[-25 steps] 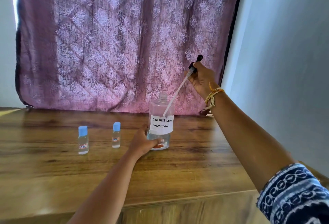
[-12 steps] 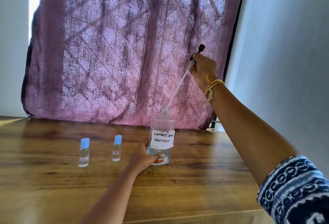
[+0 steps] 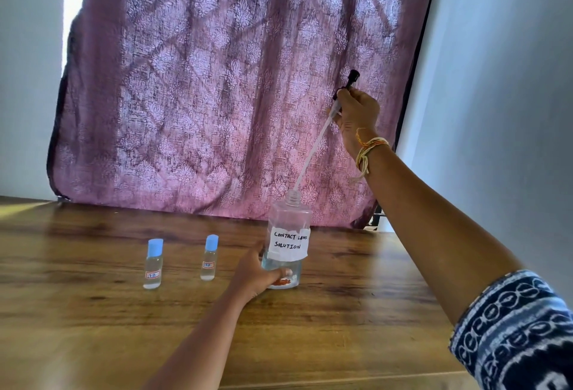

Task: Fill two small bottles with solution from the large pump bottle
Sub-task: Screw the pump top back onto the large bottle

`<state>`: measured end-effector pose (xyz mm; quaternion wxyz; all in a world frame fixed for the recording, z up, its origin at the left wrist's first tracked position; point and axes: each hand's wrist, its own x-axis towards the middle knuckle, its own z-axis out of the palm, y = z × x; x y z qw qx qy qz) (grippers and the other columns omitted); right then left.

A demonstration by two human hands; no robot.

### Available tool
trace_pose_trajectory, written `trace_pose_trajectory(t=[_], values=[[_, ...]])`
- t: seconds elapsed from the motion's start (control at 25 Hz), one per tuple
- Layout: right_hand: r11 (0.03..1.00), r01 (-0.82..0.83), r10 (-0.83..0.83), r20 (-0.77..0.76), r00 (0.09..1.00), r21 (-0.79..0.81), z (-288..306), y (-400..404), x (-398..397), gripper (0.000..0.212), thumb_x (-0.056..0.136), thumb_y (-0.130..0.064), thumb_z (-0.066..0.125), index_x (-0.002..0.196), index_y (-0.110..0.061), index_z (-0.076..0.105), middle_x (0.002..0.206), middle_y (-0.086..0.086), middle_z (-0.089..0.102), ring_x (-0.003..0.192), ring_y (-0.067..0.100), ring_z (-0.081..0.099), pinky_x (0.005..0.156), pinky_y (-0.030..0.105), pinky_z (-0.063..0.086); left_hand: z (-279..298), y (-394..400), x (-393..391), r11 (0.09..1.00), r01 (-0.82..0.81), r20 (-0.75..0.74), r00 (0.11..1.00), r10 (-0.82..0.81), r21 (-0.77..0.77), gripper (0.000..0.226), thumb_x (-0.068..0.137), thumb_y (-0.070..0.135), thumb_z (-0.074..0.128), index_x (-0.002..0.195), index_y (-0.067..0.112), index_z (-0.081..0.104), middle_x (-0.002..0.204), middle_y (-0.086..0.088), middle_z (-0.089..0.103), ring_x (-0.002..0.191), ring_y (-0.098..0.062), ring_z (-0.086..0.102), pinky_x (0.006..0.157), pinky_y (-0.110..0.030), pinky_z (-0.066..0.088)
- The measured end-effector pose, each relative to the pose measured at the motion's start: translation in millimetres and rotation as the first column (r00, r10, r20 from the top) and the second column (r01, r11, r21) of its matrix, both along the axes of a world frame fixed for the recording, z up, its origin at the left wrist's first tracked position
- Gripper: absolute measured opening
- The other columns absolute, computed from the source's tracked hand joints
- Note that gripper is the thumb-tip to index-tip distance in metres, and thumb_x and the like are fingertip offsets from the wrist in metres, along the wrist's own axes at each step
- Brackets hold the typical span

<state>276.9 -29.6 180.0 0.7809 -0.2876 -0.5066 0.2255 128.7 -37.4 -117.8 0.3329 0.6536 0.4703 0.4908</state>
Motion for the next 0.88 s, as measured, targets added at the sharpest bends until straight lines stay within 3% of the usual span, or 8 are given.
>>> trace_pose_trajectory(t=[0.16, 0.24, 0.32, 0.4, 0.48, 0.6, 0.76, 0.88], values=[[1.000, 0.023, -0.022, 0.087, 0.996, -0.011, -10, 1, -6, 0.004, 0.082, 0.001, 0.061, 0.084, 0.005, 0.063, 0.064, 0.010, 0.056, 0.053, 0.018, 0.050, 0.048, 0.024, 0.049, 0, 0, 0, 1.000, 0.008, -0.002, 1.000, -0.008, -0.003, 0.075, 0.061, 0.029, 0.089, 0.125, 0.019, 0.052, 0.125, 0.001, 0.063, 0.102, -0.012, 0.057, 0.073, -0.014, 0.043], [0.998, -0.005, 0.013, 0.131, 0.991, -0.062, -26, 0, -10, 0.004, 0.082, 0.002, 0.063, 0.084, -0.001, 0.064, 0.072, 0.009, 0.062, 0.063, 0.021, 0.058, 0.063, 0.036, 0.058, -1, 0, -1, 1.000, 0.008, -0.005, 1.000, -0.008, 0.001, 0.077, 0.060, 0.031, 0.090, 0.126, 0.019, 0.052, 0.125, 0.001, 0.064, 0.103, -0.013, 0.058, 0.072, -0.013, 0.042], [0.992, -0.021, 0.044, 0.191, 0.981, -0.121, -49, -2, -16, 0.013, 0.082, 0.003, 0.066, 0.082, -0.010, 0.064, 0.079, 0.008, 0.066, 0.076, 0.027, 0.062, 0.080, 0.048, 0.057, -1, 1, -1, 1.000, 0.014, -0.007, 1.000, -0.014, 0.010, 0.076, 0.060, 0.031, 0.090, 0.125, 0.021, 0.053, 0.125, 0.002, 0.065, 0.104, -0.014, 0.060, 0.075, -0.014, 0.044], [0.986, 0.003, 0.046, 0.292, 0.955, -0.166, -74, -1, -20, 0.016, 0.081, 0.001, 0.069, 0.085, -0.013, 0.064, 0.086, 0.010, 0.069, 0.084, 0.033, 0.066, 0.086, 0.052, 0.056, -2, 2, -1, 1.000, 0.007, -0.008, 1.000, -0.007, 0.019, 0.074, 0.059, 0.031, 0.090, 0.123, 0.022, 0.054, 0.121, 0.003, 0.066, 0.102, -0.013, 0.061, 0.076, -0.015, 0.045], [0.981, 0.024, 0.050, 0.370, 0.928, -0.193, -98, 1, -22, 0.018, 0.079, 0.000, 0.072, 0.087, -0.015, 0.064, 0.094, 0.014, 0.071, 0.092, 0.035, 0.069, 0.086, 0.052, 0.056, -2, 3, -1, 1.000, 0.003, -0.011, 1.000, -0.003, 0.023, 0.074, 0.059, 0.032, 0.090, 0.123, 0.023, 0.054, 0.117, 0.006, 0.066, 0.102, -0.013, 0.061, 0.079, -0.018, 0.046], [0.976, 0.102, 0.000, 0.471, 0.882, -0.191, -125, 2, -19, 0.020, 0.077, -0.004, 0.075, 0.084, -0.020, 0.064, 0.089, 0.008, 0.071, 0.089, 0.029, 0.071, 0.084, 0.048, 0.058, -2, 3, -1, 1.000, 0.012, -0.008, 1.000, -0.011, 0.012, 0.074, 0.058, 0.033, 0.090, 0.122, 0.025, 0.053, 0.109, 0.011, 0.063, 0.100, -0.011, 0.061, 0.080, -0.018, 0.047], [0.966, 0.151, -0.011, 0.546, 0.838, -0.212, -152, 1, -13, 0.026, 0.076, -0.007, 0.078, 0.100, -0.004, 0.068, 0.092, 0.008, 0.073, 0.087, 0.022, 0.071, 0.086, 0.040, 0.058, -4, 3, -1, 1.000, 0.016, 0.013, 1.000, -0.016, -0.007, 0.073, 0.058, 0.032, 0.090, 0.121, 0.027, 0.053, 0.109, 0.012, 0.063, 0.102, -0.012, 0.062, 0.080, -0.018, 0.047], [0.964, 0.174, -0.027, 0.574, 0.819, -0.203, -159, 0, -10, 0.032, 0.075, -0.013, 0.079, 0.105, -0.003, 0.070, 0.096, 0.009, 0.074, 0.088, 0.021, 0.071, 0.086, 0.039, 0.058, -3, 2, -1, 1.000, 0.010, 0.009, 1.000, -0.010, 0.000, 0.076, 0.058, 0.033, 0.090, 0.123, 0.025, 0.053, 0.111, 0.012, 0.063, 0.104, -0.013, 0.061, 0.086, -0.024, 0.048]])
